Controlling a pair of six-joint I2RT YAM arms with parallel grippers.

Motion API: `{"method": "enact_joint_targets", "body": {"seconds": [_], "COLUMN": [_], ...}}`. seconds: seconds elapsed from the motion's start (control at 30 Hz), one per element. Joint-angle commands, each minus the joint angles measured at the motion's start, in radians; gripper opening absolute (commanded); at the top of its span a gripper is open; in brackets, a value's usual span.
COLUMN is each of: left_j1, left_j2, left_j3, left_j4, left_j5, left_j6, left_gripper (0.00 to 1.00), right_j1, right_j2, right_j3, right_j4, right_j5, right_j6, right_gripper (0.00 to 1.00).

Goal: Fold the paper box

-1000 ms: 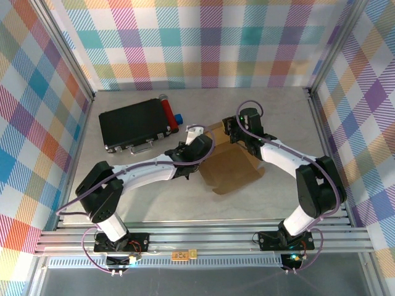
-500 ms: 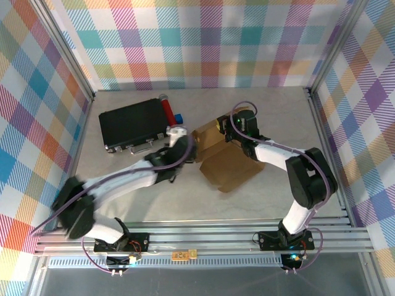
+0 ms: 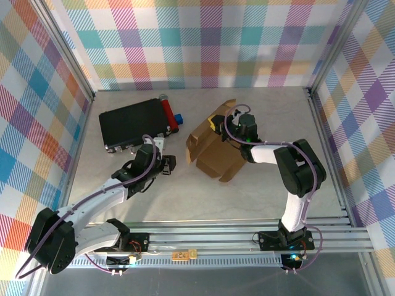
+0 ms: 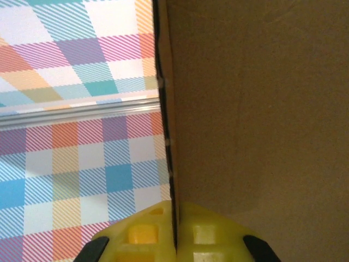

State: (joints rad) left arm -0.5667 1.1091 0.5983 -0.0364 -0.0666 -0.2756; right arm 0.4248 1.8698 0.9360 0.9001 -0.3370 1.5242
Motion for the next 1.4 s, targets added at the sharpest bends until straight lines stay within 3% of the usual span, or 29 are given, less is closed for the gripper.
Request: {"method": "enact_joint_targets", "body": {"seconds": [0.0,0.2,0.37,0.97,1.37], "left_j1": [0.005,0.007,0.007,-0.047,-0.062], "left_j2": [0.038,0.200,0.300,0.339,0.330], "left_j3": [-0.025,0.031,0.057,0.041,0.016], "left_j4": [0.180,0.241,0.309,0.458,0.475], "left_j5": [0.055,0.101,0.138,0.230,0.221], "left_j6": [0.077,0.231,0.262,0.361,0.373], "left_gripper": [0.38,0.38,0.37,0.43,0.46], "right_j1": [-0.009,-0.014,-0.014,-0.014,-0.016], "right_j2": [0.012,0.017,0.034,0.051,0.034], "right_j3": [-0.023,0.008,0.023,0.072,0.081], "right_j4": [0.069,-0.003,-0.016,-0.068,-0.072], "right_j5": [-0.059,-0.093,-0.123,-0.154,-0.164], "right_j6": [-0.025,-0.052,-0.079,-0.082,-0.078], "right_gripper": [0.00,0.00,0.00,0.00,0.00]}}
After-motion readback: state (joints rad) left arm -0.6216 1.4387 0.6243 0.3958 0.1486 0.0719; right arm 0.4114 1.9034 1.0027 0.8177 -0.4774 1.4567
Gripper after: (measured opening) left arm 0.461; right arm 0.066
